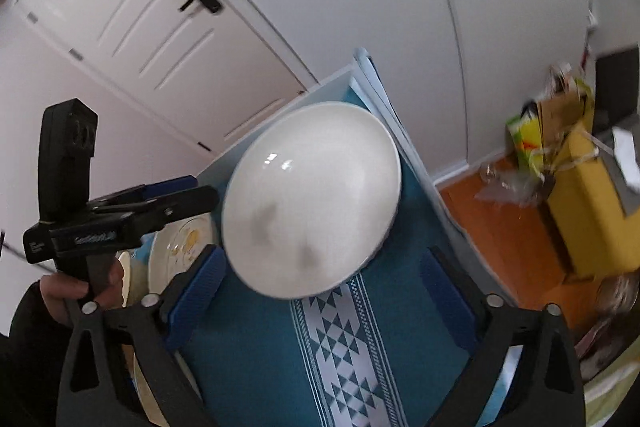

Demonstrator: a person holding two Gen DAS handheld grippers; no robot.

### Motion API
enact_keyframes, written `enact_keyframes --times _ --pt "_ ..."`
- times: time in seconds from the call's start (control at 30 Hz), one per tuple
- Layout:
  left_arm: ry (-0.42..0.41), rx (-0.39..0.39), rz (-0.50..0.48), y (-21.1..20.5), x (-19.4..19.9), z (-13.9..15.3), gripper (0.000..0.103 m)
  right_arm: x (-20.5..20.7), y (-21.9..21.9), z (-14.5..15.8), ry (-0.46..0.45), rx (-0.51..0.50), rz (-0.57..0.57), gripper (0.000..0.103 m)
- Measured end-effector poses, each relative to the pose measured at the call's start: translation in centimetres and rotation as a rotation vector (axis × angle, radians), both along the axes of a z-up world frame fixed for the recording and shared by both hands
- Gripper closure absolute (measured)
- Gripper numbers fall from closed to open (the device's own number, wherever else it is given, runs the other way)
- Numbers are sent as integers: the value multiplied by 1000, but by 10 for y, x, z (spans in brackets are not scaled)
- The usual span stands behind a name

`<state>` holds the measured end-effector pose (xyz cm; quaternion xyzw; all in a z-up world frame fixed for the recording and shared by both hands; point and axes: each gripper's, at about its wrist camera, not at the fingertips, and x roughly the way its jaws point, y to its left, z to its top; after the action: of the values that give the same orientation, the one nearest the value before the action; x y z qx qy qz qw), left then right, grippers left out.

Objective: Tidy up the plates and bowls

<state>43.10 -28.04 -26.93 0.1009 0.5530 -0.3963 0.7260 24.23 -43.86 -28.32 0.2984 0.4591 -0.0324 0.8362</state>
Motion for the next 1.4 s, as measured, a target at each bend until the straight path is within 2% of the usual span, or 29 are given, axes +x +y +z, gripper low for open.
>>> enact_keyframes --times 0.17,0.23,0.37,0.43,0.47,0.53,0.6,0.63,0.87,1.07,1.2,1.4 --pt "46 14 -44 -7 12 -23 43 11 -2 -17 51 2 -65 33" --pt "64 21 -49 -7 17 -30 53 13 -6 -21 61 3 -88 38" --pt "81 24 -49 -7 23 -37 61 18 -10 -27 75 7 -115 49" --pt "79 37 -48 -7 26 -40 73 21 -11 -30 82 9 -114 58" --pt "73 46 -47 -6 26 -40 75 23 -10 -31 90 3 -113 66" --pt "60 61 -38 -5 28 -42 86 24 -10 -33 103 -15 -117 71" --pt "56 67 -31 -4 29 -43 88 24 -11 -35 123 -33 -129 84" --pt "57 65 -29 -3 30 -43 88 24 -13 -36 128 -36 -136 87" --pt "-6 106 -25 -10 24 -39 88 24 -16 -36 127 -35 -122 89" --pt "-46 103 -14 -10 17 -22 88 22 -17 -24 95 -48 -108 89" --pt "-70 84 11 -6 9 -1 88 19 -19 -7 69 -58 -90 89" --pt "-116 36 84 10 -16 48 88 12 -18 37 14 -100 -30 89"
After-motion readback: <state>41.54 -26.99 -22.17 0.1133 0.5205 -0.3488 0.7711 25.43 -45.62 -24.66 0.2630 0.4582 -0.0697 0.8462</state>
